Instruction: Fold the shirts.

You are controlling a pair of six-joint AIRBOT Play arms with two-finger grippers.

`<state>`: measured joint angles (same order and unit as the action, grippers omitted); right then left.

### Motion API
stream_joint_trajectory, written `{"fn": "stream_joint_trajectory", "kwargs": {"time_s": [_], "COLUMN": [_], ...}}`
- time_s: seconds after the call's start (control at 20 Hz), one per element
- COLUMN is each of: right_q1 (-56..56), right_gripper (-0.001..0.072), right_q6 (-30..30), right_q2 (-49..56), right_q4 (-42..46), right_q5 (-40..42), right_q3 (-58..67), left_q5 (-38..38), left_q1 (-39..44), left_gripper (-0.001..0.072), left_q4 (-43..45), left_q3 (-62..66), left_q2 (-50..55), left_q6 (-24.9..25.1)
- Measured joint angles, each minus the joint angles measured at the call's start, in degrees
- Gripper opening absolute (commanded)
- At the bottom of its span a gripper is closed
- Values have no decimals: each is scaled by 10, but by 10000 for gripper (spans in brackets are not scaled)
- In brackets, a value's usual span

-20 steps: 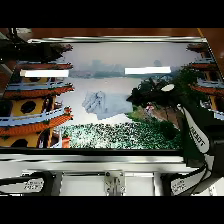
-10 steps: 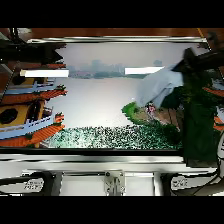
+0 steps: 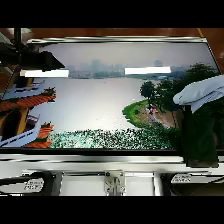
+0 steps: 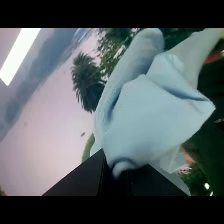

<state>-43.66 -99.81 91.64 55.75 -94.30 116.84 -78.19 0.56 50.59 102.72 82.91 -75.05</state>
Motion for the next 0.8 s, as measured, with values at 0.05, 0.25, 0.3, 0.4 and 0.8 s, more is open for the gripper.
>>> {"fn": "stream_joint_trajectory", "kwargs": {"time_s": [0.05,0.25,0.3,0.4,0.8], "right_q1": [-14,-44,-47,-52,-58], "right_gripper": [59,59,59,59,59], "right_q6": [0,-2,-2,-3,-17], "right_q2": [0,-2,-6,-18,-116], "right_q4": [3,67,86,112,263], "right_q5": [-1,-52,-70,-92,-102], "right_q3": [0,-4,-12,-38,-238], "left_q5": [-2,-5,-6,-7,-7], "left_q1": [2,11,15,24,43], "left_gripper": [38,38,38,39,38], "left_q4": [0,0,0,0,0], "left_q3": [0,0,0,0,0], "left_q2": [0,0,0,0,0], "left_q6": [0,0,1,4,31]}}
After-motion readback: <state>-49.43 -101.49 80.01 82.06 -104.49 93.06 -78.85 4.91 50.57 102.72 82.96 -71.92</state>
